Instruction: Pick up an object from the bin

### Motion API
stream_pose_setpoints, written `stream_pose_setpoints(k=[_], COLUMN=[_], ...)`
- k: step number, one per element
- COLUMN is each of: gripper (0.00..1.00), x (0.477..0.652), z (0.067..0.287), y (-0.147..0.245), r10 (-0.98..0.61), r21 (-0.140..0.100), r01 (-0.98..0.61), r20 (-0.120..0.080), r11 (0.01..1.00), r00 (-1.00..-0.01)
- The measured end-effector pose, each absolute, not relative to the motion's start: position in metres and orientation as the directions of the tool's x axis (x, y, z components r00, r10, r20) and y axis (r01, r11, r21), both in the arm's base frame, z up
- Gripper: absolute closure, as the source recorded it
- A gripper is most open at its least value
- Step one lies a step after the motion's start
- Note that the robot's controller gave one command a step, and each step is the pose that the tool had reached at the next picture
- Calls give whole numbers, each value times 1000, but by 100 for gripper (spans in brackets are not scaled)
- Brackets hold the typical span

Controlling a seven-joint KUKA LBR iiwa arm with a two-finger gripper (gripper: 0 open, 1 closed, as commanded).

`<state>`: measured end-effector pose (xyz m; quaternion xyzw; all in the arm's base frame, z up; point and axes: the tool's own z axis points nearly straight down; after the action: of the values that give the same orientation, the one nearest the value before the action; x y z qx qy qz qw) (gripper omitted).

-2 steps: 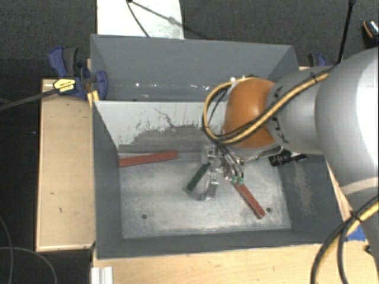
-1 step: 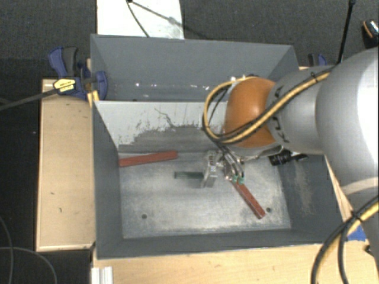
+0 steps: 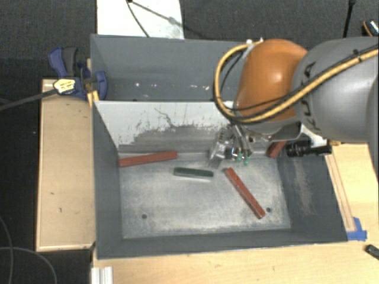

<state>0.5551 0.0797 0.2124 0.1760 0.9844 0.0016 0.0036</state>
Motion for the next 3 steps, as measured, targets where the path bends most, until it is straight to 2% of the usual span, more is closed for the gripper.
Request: stream_pose_setpoints(k=[1, 2, 3], gripper=[0, 0, 100], x=[555, 559, 560], z=[209, 66, 71], y=[79, 95, 95], r10=[344, 176, 177], r21=[0, -1, 1], r01=[344, 176, 177], r20=[-1, 4, -2], r11=[939, 984, 984], r00=[-939, -984, -984])
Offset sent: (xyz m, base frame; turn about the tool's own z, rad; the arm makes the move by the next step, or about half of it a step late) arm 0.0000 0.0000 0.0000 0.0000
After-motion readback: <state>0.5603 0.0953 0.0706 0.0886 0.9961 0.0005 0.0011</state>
